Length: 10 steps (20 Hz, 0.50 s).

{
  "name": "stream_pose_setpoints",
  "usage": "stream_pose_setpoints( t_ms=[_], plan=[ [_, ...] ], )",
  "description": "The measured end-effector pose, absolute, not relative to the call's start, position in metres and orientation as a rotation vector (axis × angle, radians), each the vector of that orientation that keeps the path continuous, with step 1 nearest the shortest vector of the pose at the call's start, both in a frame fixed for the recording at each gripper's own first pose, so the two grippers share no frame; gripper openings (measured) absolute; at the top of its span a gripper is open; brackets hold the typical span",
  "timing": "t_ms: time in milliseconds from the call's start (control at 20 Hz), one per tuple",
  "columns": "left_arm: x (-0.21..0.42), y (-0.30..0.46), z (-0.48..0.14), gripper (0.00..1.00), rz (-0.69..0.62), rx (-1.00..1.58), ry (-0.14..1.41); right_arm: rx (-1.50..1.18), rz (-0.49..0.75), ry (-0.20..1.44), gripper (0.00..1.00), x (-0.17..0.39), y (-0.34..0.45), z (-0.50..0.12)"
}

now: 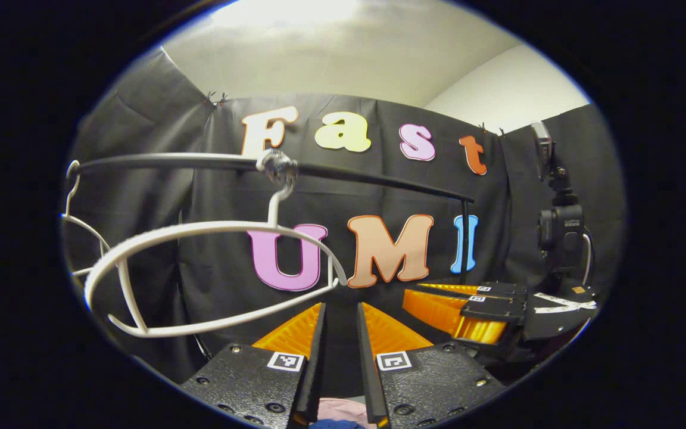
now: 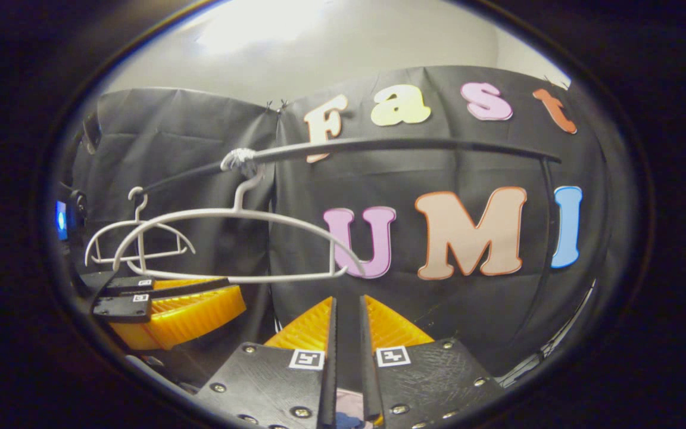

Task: Grasp the clothes on the hanger with both hands and then place them into the laundry hamper below.

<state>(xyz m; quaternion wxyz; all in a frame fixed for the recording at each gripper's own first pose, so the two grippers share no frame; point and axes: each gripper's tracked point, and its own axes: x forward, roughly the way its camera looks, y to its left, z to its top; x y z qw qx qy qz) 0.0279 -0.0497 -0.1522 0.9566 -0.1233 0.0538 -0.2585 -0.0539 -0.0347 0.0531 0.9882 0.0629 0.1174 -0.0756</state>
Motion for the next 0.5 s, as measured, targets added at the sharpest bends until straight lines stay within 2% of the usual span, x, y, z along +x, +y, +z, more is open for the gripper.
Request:
stream_pose_setpoints(
  t_ms=[100,150,250,300,350,400,500],
  plan=[
    [0.030,-0.046,-0.137,0.34,-0.502,-0.246,0.096,0.136,-0.176,0.197,0.18,-0.061,-0.044,0.072],
    [0.030,-0.043,-0.131,0.30,-0.491,-0.249,0.090,0.138,-0.188,0.180,0.18,-0.064,-0.049,0.079],
    [0.031,-0.041,-0.127,0.30,-0.470,-0.245,0.078,0.129,-0.219,0.162,0.17,-0.073,-0.061,0.089],
    [0.031,-0.038,-0.126,0.34,-0.454,-0.235,0.076,0.122,-0.236,0.157,0.17,-0.078,-0.066,0.091],
    [0.031,-0.039,-0.124,0.30,-0.451,-0.227,0.071,0.113,-0.250,0.148,0.17,-0.083,-0.072,0.094],
    [0.029,-0.041,-0.122,0.35,-0.448,-0.222,0.067,0.098,-0.264,0.138,0.18,-0.085,-0.077,0.098],
    [0.027,-0.043,-0.119,0.50,-0.443,-0.218,0.060,0.069,-0.283,0.128,0.18,-0.095,-0.082,0.104]
  ],
)
